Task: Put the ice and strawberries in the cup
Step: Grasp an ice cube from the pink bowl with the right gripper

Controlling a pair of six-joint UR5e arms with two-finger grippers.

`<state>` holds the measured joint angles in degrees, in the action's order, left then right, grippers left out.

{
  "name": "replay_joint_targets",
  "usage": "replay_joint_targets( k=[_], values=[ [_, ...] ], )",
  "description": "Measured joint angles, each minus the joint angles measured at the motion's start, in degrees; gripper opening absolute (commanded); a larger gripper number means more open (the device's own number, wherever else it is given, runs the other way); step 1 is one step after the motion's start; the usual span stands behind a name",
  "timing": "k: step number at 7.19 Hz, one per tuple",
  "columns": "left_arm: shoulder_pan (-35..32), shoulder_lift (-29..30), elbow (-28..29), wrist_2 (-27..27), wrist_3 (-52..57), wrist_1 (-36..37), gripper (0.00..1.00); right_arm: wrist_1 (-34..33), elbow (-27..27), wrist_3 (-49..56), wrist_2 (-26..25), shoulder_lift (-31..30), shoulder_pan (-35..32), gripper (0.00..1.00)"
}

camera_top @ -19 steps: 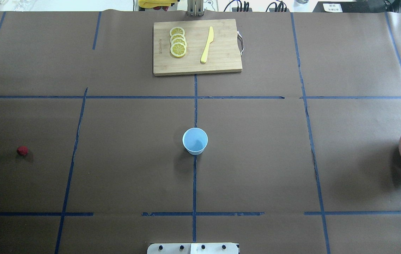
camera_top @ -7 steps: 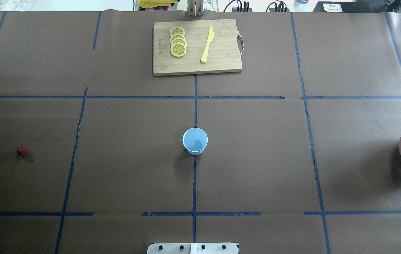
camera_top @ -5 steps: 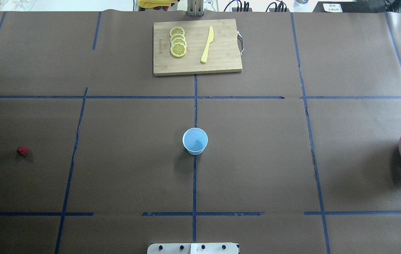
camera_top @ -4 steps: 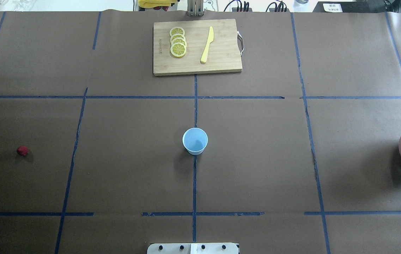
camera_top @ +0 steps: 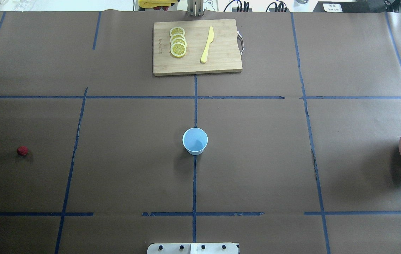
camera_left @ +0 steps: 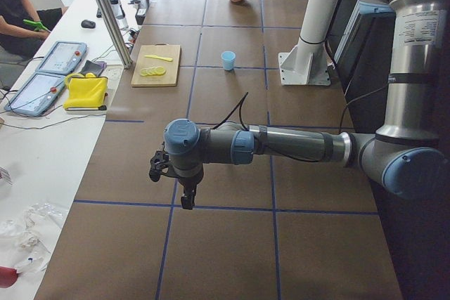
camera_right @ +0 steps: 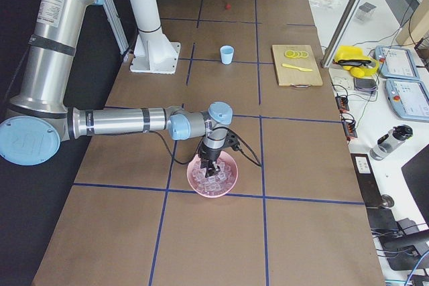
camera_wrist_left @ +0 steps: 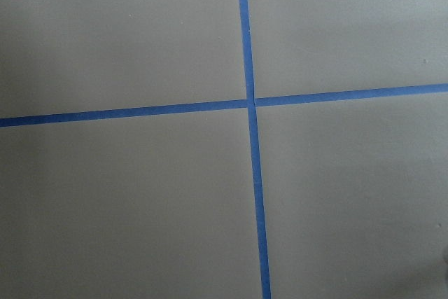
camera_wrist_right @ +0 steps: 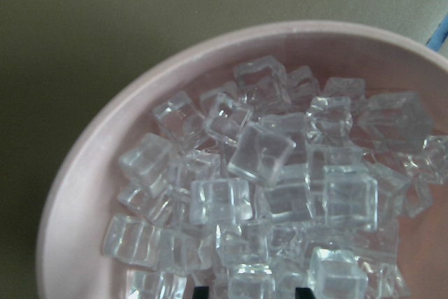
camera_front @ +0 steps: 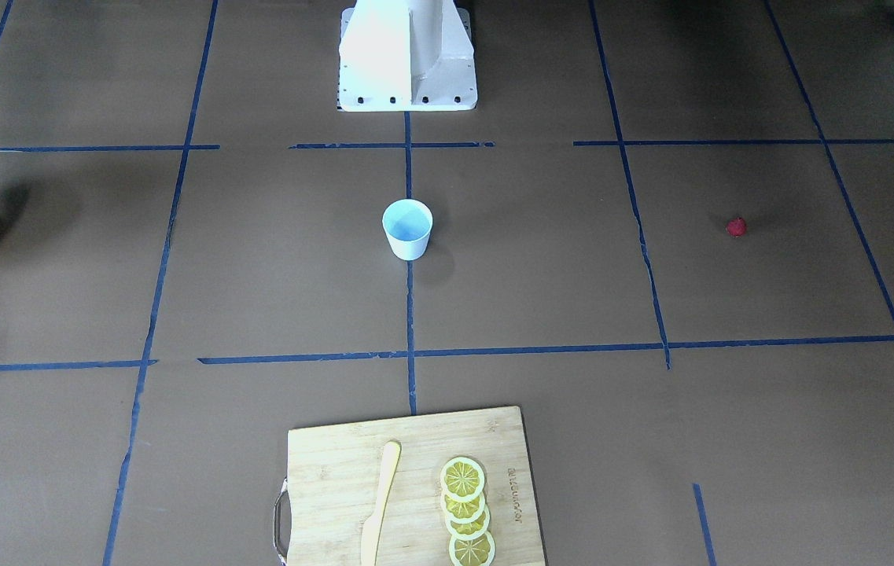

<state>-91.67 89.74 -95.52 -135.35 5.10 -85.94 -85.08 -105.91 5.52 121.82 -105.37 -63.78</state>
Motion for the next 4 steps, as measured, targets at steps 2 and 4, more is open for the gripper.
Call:
replay_joint_targets(
  k=[2, 4],
  values=[
    [0.0, 0.0, 0.0, 0.0, 0.0, 0.0, 1.0, 0.1, 0.1, -0.1, 0.0, 0.0, 0.2, 0.48],
    [0.0, 0.0, 0.0, 0.0, 0.0, 0.0, 1.0, 0.1, 0.1, -0.2, 0.0, 0.1, 0.4, 0.48]
  ],
)
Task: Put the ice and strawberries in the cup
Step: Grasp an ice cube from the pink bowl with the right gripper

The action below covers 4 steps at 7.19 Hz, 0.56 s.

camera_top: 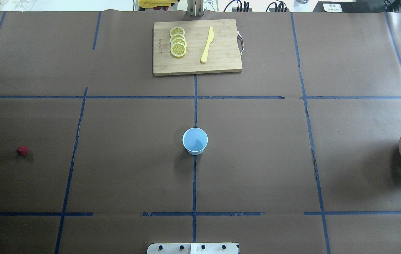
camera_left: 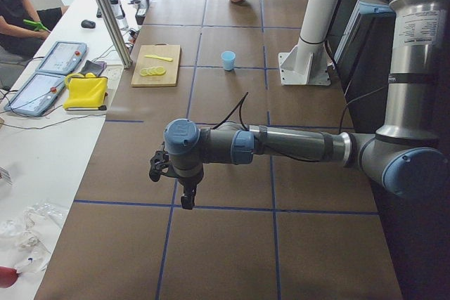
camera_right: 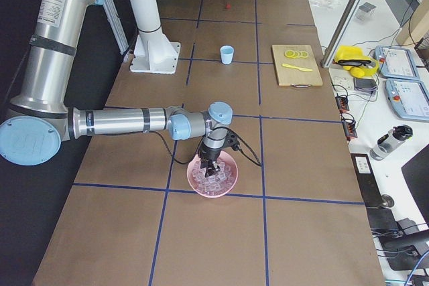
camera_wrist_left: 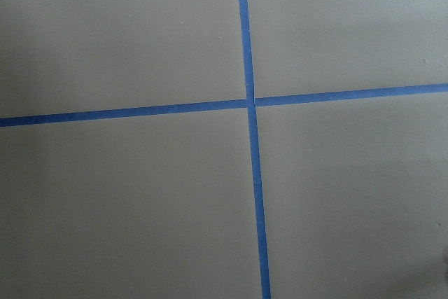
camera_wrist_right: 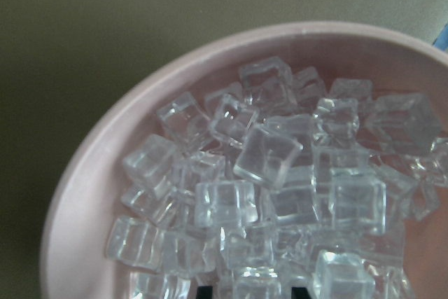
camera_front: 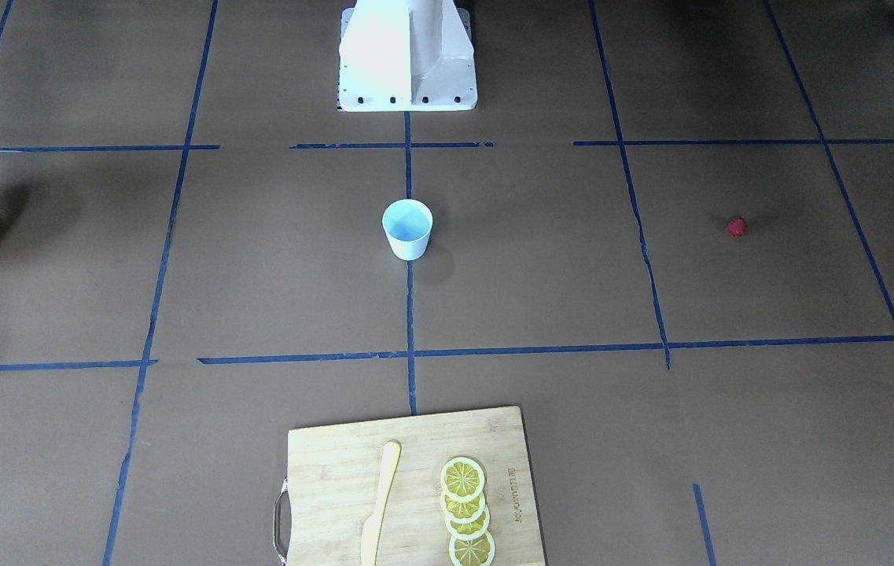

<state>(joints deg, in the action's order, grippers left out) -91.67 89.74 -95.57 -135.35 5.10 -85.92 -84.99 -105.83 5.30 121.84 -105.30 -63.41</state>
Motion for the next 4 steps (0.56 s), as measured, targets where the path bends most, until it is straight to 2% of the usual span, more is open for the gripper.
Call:
replay_joint_targets(
  k=[3, 4],
  values=[
    [0.0, 0.0, -0.1, 0.0, 0.0, 0.0, 1.0, 0.0, 0.0, 0.1, 0.0, -0.1, 0.0, 0.48],
    [0.0, 0.0, -0.1, 0.0, -0.1, 0.0, 1.0, -0.1, 0.0, 0.1, -0.1, -0.2, 0.0, 0.44]
  ],
)
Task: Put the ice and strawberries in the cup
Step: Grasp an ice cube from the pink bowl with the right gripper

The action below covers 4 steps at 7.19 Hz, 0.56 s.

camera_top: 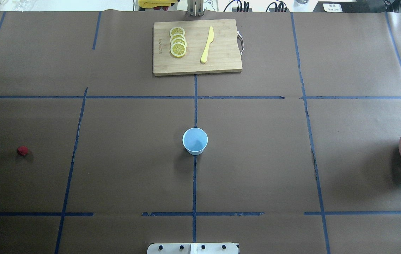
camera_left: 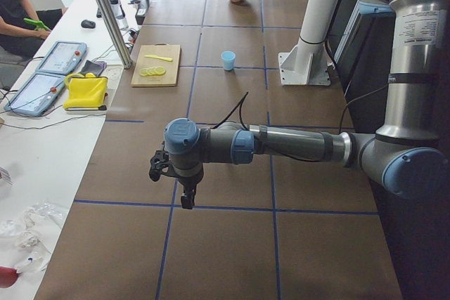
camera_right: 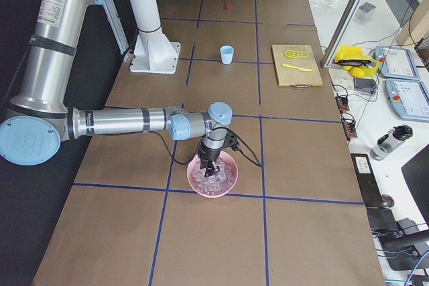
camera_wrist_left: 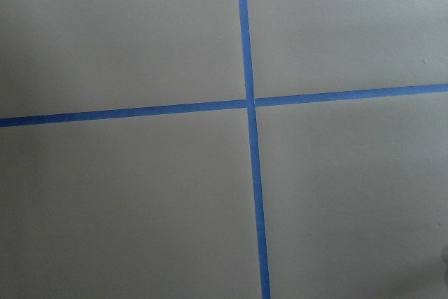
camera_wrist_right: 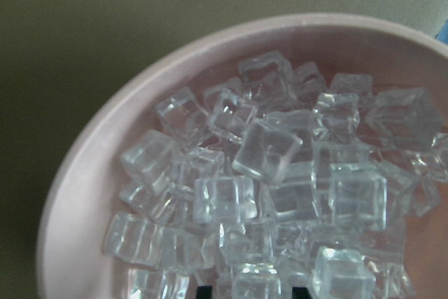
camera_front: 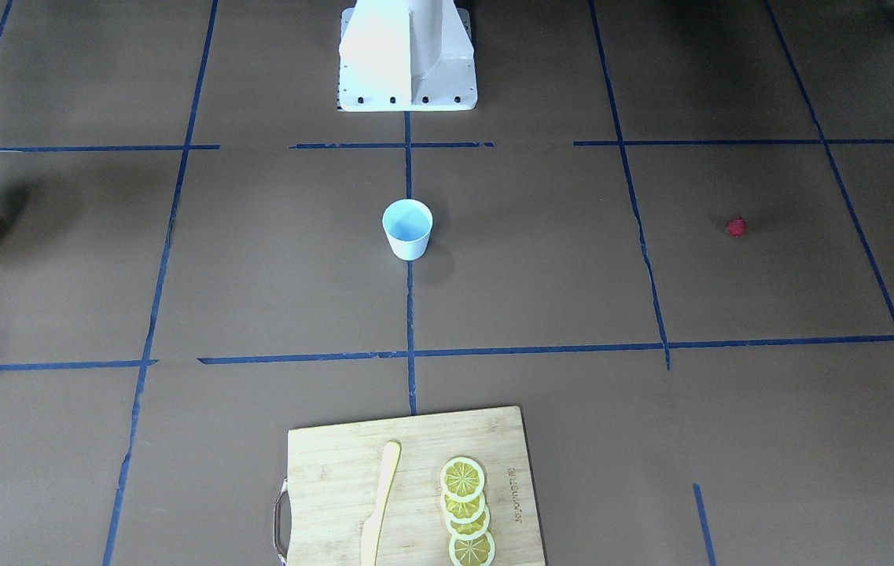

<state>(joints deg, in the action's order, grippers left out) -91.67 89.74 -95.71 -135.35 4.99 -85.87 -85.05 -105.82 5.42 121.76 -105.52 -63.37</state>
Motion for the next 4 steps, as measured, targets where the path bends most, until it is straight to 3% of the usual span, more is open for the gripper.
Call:
replay_joint_targets(
  k=[2, 3, 4],
  values=[
    [0.0, 0.0, -0.1, 0.0, -0.1, 0.0, 1.0, 0.0, 0.0, 0.1, 0.0, -0.1, 0.0, 0.12],
    [0.0, 0.0, -0.1, -0.3, -0.2, 0.0, 1.0, 0.0, 0.0, 0.1, 0.0, -0.2, 0.0, 0.02],
    [0.0, 0.0, 0.0, -0.7, -0.2, 0.0, 1.0, 0.0, -0.1, 0.2, 0.0, -0.2, -0.1, 0.0]
  ],
)
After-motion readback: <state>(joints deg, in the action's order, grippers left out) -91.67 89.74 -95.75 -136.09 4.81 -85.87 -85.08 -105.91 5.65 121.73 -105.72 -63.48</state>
